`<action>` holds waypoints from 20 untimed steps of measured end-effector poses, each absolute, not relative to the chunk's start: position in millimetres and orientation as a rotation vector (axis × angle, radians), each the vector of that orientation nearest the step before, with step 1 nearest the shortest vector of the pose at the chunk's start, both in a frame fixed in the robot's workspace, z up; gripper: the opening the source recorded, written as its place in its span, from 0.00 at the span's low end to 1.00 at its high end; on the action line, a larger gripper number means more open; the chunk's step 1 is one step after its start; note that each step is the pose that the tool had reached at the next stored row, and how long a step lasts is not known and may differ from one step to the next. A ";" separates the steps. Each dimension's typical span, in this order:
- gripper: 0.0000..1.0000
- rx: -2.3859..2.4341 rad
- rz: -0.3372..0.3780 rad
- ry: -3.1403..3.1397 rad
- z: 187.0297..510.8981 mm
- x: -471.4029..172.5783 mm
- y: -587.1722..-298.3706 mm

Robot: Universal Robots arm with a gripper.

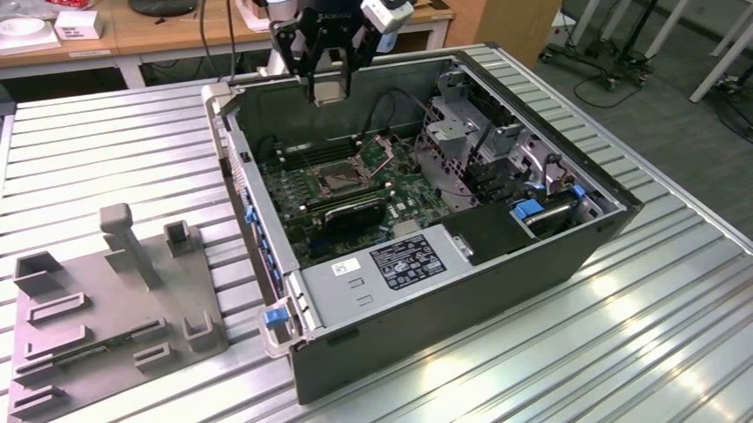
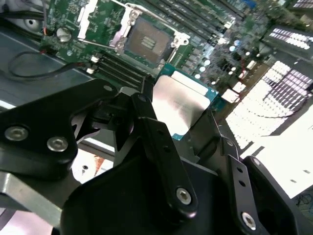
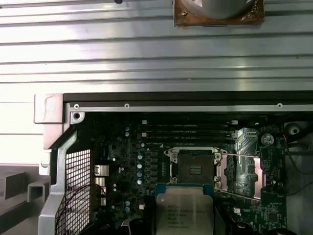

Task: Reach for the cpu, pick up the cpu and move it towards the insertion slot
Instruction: 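Pick up the cpu and move it towards the insertion slot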

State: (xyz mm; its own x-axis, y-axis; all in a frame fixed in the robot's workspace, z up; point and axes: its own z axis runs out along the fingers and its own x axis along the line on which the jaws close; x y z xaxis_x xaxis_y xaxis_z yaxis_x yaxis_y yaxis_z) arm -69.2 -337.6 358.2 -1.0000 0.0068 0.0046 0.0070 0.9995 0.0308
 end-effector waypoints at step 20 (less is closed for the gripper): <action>0.54 -0.019 -0.048 -3.136 354.7 -54.8 -311.1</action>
